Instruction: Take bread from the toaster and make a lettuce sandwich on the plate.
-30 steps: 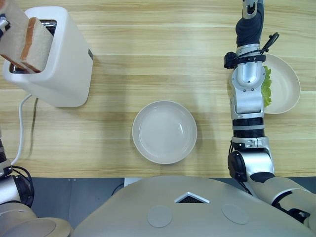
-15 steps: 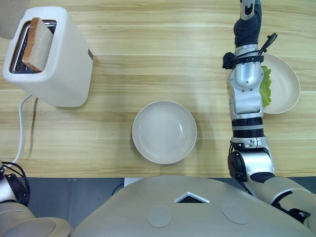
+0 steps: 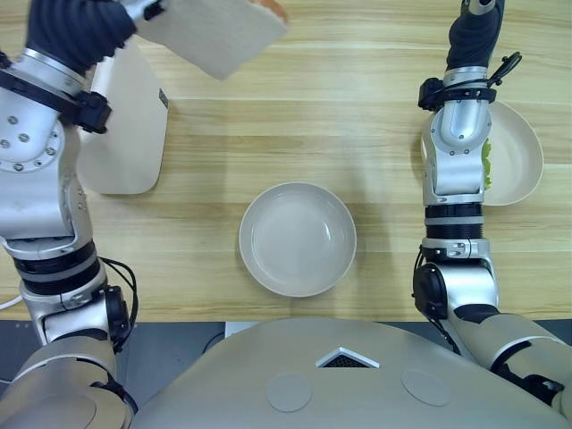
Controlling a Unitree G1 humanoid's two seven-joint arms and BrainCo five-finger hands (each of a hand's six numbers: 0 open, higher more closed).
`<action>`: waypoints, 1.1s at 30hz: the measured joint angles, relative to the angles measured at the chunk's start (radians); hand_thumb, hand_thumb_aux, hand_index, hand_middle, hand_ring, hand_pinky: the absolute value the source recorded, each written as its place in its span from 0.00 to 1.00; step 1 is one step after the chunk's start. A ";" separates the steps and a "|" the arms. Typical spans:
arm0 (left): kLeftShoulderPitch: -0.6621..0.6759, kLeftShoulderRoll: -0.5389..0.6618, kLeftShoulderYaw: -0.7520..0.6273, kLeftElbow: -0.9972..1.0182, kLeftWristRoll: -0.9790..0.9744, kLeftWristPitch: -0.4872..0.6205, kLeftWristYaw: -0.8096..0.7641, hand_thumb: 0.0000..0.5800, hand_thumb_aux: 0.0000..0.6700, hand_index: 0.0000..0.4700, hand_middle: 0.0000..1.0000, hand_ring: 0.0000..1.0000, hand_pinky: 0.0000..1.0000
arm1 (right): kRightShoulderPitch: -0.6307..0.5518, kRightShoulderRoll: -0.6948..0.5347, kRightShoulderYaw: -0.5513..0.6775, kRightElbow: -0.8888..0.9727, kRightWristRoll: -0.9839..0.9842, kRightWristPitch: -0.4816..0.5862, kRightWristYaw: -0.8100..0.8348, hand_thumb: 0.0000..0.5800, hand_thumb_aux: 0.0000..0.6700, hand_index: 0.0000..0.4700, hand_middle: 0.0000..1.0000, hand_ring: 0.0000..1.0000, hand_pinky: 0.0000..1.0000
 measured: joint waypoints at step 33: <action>0.153 0.216 -0.609 0.014 0.500 -0.098 -0.297 0.00 0.00 0.00 0.00 0.00 0.00 | -0.043 0.026 -0.020 0.023 0.038 0.000 -0.016 0.00 0.00 0.00 0.00 0.00 0.00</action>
